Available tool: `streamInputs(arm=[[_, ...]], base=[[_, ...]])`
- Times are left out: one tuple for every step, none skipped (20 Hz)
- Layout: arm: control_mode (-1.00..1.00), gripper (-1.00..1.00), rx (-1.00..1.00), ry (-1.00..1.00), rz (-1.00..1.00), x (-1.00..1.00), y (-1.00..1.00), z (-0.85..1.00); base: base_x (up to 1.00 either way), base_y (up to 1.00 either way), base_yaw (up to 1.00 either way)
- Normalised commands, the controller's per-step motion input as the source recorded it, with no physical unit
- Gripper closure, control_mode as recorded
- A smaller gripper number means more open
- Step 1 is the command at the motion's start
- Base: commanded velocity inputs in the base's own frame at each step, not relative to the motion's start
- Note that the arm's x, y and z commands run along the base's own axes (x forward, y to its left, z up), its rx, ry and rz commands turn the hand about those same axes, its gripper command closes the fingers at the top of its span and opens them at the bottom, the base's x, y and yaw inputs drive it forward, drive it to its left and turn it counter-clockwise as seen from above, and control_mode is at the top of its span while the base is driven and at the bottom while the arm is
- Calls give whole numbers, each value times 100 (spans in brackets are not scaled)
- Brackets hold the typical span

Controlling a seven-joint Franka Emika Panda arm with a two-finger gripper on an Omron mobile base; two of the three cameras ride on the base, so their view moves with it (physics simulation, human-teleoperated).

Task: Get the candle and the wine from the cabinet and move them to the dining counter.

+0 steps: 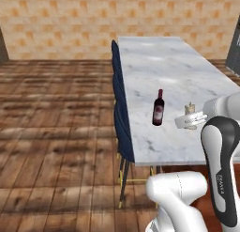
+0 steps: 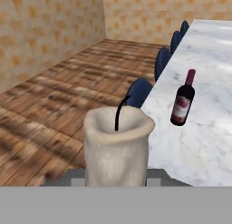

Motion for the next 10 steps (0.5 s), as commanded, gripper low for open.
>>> streamInputs(arm=[[100,100,0,0,0,0,0,0],[100,100,0,0,0,0,0,0],[100,100,0,0,0,0,0,0],[100,100,0,0,0,0,0,0],[100,100,0,0,0,0,0,0],[100,100,0,0,0,0,0,0],[100,100,0,0,0,0,0,0],[100,100,0,0,0,0,0,0],[100,100,0,0,0,0,0,0],[100,100,0,0,0,0,0,0]], base=[[53,9,-13],[52,7,-11],[52,6,-9],[54,6,-9],[54,6,-8],[51,7,-7],[49,8,-7],[48,9,-7],[44,11,-5],[43,10,-4]])
